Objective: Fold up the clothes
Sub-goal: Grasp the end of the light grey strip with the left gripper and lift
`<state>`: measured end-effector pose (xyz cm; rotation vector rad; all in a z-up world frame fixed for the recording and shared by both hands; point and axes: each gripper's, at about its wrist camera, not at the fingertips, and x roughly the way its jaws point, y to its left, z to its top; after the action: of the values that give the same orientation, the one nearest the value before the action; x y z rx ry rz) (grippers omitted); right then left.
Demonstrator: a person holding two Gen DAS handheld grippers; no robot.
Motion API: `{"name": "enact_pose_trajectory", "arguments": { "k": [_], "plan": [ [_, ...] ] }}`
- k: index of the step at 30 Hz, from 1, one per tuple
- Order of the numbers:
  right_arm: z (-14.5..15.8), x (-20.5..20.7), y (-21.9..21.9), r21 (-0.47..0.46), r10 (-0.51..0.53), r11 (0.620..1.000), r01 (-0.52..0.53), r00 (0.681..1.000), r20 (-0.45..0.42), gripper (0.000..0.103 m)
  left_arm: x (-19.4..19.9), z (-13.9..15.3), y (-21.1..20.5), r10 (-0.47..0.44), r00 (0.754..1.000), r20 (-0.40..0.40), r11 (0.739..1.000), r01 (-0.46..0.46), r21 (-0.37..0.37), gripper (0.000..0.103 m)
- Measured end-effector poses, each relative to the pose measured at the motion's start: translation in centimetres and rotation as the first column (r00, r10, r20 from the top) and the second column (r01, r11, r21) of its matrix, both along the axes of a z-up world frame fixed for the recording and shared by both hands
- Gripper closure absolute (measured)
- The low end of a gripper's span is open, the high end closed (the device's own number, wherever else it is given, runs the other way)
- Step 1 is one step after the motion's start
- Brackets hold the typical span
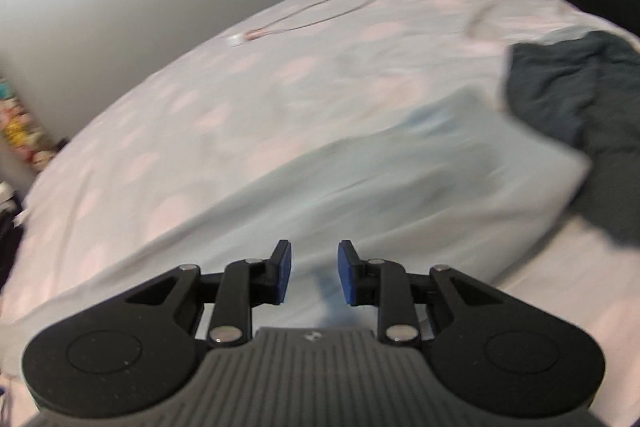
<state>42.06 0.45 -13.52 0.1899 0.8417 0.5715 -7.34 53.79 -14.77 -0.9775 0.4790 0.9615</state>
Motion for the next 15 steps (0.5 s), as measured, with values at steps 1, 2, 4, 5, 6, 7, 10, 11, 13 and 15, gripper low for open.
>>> {"name": "enact_pose_trajectory", "arguments": {
  "k": [1,2,4,5,6,7,10,11,13,15],
  "plan": [
    [-0.1,-1.0,0.9,0.014,0.021,1.0,-0.021,1.0,-0.003,0.073,0.1,-0.2,0.2,0.014,1.0,0.015,1.0,-0.014,0.003,0.049],
    [-0.3,-2.0,1.8,0.024,0.042,0.999,-0.041,0.999,-0.009,0.073,0.1,-0.5,0.4,0.027,0.999,0.028,1.0,-0.027,0.008,0.049],
    [-0.7,-4.1,3.6,0.034,0.085,0.996,-0.084,0.996,-0.02,0.073,0.6,-1.0,0.6,0.045,0.998,0.044,0.999,-0.046,0.028,0.051],
    [-0.8,-5.1,4.5,0.034,0.106,0.994,-0.105,0.994,-0.022,0.072,0.8,-1.3,0.7,0.052,0.997,0.052,0.998,-0.054,0.039,0.051],
    [-0.9,-6.0,5.4,0.033,0.129,0.991,-0.128,0.991,-0.024,0.072,1.0,-1.5,0.8,0.056,0.997,0.058,0.997,-0.058,0.05,0.052],
    [-1.0,-6.9,6.2,0.033,0.15,0.988,-0.149,0.988,-0.027,0.072,1.2,-1.7,0.8,0.059,0.996,0.061,0.996,-0.063,0.063,0.053],
    [-1.4,-9.2,8.2,0.038,0.193,0.981,-0.191,0.98,-0.056,0.071,2.3,-2.0,1.0,0.058,0.997,0.05,0.992,-0.063,0.11,0.062],
    [-1.4,-9.8,8.7,0.038,0.205,0.978,-0.203,0.977,-0.062,0.071,2.5,-2.0,1.1,0.056,0.997,0.045,0.991,-0.061,0.119,0.066],
    [-1.4,-10.8,9.6,0.028,0.215,0.976,-0.214,0.975,-0.062,0.071,2.8,-2.0,1.3,0.048,0.998,0.051,0.991,-0.054,0.126,0.081],
    [-1.3,-11.8,10.4,0.019,0.225,0.974,-0.224,0.972,-0.061,0.071,2.8,-2.1,1.5,0.036,0.997,0.065,0.991,-0.044,0.125,0.086]
  ]
}}
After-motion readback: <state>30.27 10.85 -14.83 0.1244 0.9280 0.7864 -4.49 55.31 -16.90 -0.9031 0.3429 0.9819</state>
